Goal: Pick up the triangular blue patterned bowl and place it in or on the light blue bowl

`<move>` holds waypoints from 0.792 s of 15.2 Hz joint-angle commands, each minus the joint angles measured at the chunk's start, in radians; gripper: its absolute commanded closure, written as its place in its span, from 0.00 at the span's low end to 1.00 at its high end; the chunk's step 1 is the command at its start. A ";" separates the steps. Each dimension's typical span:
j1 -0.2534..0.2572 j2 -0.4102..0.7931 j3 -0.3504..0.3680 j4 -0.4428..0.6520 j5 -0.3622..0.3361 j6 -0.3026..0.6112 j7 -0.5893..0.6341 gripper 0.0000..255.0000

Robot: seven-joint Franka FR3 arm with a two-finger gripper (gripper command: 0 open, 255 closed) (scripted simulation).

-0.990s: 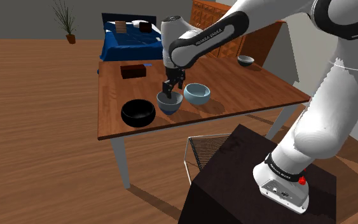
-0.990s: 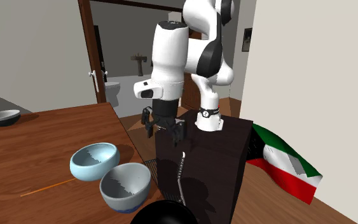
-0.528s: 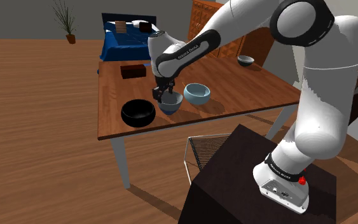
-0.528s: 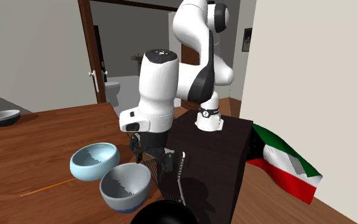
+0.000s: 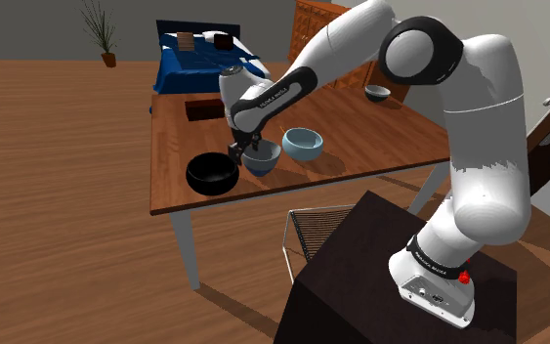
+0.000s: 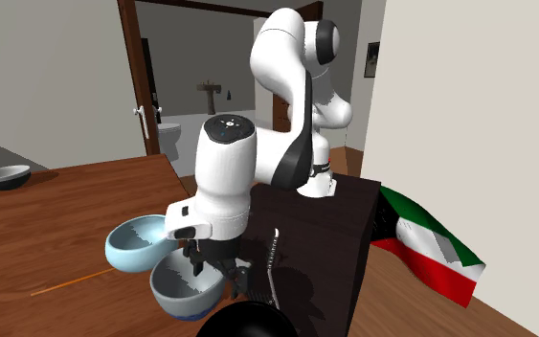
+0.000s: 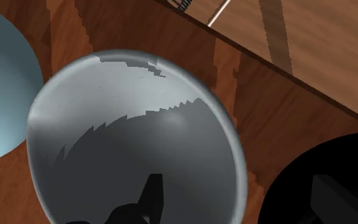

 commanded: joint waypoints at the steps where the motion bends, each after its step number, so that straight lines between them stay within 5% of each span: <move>1: 0.000 0.019 -0.004 0.001 -0.006 0.019 0.004 0.00; 10: -0.001 0.032 -0.007 -0.001 -0.010 0.033 0.007 0.00; 11: -0.002 0.028 -0.006 -0.004 -0.009 0.032 0.006 1.00; 12: -0.002 0.025 -0.006 -0.004 -0.008 0.029 0.005 1.00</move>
